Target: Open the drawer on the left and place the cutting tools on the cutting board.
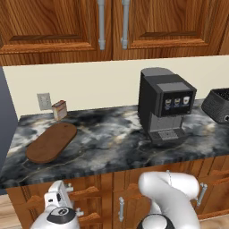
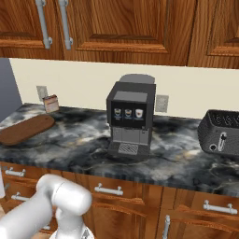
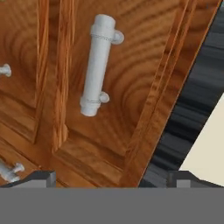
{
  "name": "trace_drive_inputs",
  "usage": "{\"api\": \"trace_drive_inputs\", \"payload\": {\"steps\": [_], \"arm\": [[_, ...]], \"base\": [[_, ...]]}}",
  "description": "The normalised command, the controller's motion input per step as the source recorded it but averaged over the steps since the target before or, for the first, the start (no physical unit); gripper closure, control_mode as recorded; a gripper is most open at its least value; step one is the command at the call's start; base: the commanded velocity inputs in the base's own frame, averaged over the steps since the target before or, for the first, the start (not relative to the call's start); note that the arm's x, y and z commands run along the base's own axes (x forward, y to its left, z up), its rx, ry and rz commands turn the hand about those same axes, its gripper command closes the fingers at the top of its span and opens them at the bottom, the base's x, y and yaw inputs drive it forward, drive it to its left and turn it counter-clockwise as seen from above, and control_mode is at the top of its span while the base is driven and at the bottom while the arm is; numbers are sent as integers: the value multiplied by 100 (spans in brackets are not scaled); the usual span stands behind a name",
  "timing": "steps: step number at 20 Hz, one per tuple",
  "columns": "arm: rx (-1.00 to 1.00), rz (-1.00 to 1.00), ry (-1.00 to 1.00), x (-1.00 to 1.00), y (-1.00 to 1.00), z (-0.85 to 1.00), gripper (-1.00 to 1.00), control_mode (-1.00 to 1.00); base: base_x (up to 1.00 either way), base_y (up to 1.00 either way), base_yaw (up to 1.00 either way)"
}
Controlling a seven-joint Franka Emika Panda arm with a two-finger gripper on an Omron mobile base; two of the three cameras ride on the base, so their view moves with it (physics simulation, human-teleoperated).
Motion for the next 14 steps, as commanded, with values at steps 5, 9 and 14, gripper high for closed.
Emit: {"api": "trace_drive_inputs", "payload": {"steps": [5,9,14], "arm": [[0,0,-14,29,35,-40,-100,-100],[0,0,-16,22,21,-35,-100,-100],[1,0,-15,28,13,-34,-100,-100]], "base": [[0,0,0],[0,0,0],[0,0,0]]}}
